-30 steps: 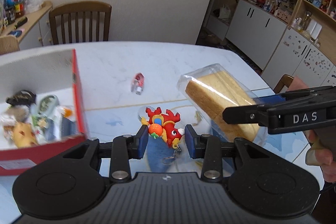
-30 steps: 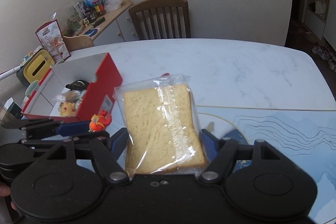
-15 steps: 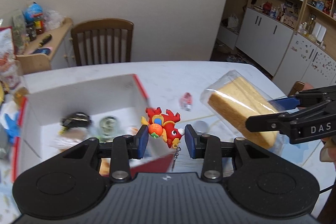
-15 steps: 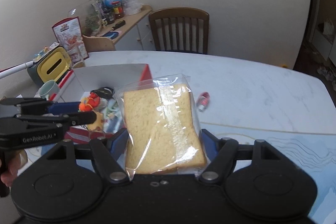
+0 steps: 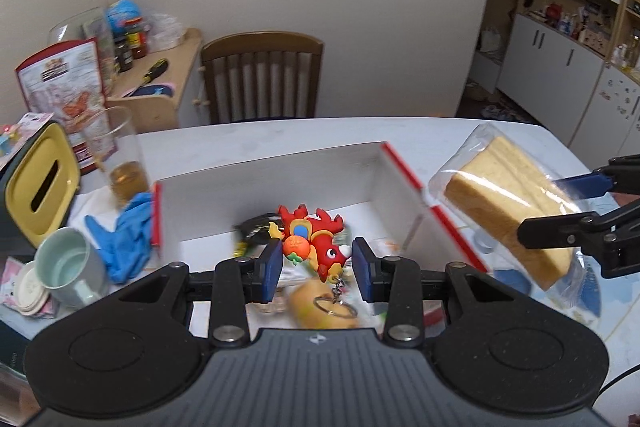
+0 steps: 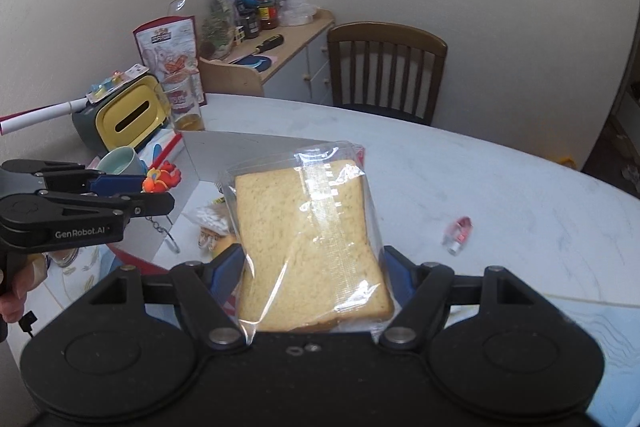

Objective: Organize objects
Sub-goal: 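Carry the bread and dragon keyring over into the red box with both tools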

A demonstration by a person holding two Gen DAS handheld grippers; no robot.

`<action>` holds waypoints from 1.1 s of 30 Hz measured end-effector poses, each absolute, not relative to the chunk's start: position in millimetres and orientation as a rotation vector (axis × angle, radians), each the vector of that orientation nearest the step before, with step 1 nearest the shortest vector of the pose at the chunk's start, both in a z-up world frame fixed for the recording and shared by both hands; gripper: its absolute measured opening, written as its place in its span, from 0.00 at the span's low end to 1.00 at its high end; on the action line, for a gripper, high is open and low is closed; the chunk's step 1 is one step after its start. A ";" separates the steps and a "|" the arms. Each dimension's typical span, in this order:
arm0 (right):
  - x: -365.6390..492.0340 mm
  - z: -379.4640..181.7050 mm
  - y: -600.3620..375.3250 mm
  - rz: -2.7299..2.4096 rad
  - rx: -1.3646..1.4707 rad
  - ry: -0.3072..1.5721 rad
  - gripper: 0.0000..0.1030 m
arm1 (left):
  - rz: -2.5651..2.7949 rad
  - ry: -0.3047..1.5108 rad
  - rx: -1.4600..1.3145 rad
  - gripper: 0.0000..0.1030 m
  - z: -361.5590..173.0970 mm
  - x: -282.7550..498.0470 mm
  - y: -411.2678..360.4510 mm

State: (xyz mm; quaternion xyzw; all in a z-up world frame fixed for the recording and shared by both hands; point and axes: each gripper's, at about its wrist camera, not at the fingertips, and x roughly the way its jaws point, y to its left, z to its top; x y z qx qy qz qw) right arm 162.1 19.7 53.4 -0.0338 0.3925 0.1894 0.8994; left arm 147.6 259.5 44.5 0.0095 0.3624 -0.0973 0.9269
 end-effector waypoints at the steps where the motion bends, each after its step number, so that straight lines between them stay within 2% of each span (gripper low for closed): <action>1: 165.5 52.5 25.4 0.394 -0.081 0.811 0.71 | -0.193 0.748 0.018 0.35 42.8 149.7 264.2; 8: 192.8 36.3 60.4 0.402 -0.132 0.842 0.71 | -0.156 0.770 0.048 0.35 26.8 169.0 284.5; 22: 237.7 -26.1 108.3 0.346 -0.294 0.943 0.71 | -0.159 0.952 0.189 0.35 -36.6 212.2 279.6; 33: 245.7 -51.1 136.2 0.360 -0.407 0.968 0.71 | -0.167 1.031 0.208 0.36 -54.5 225.9 279.8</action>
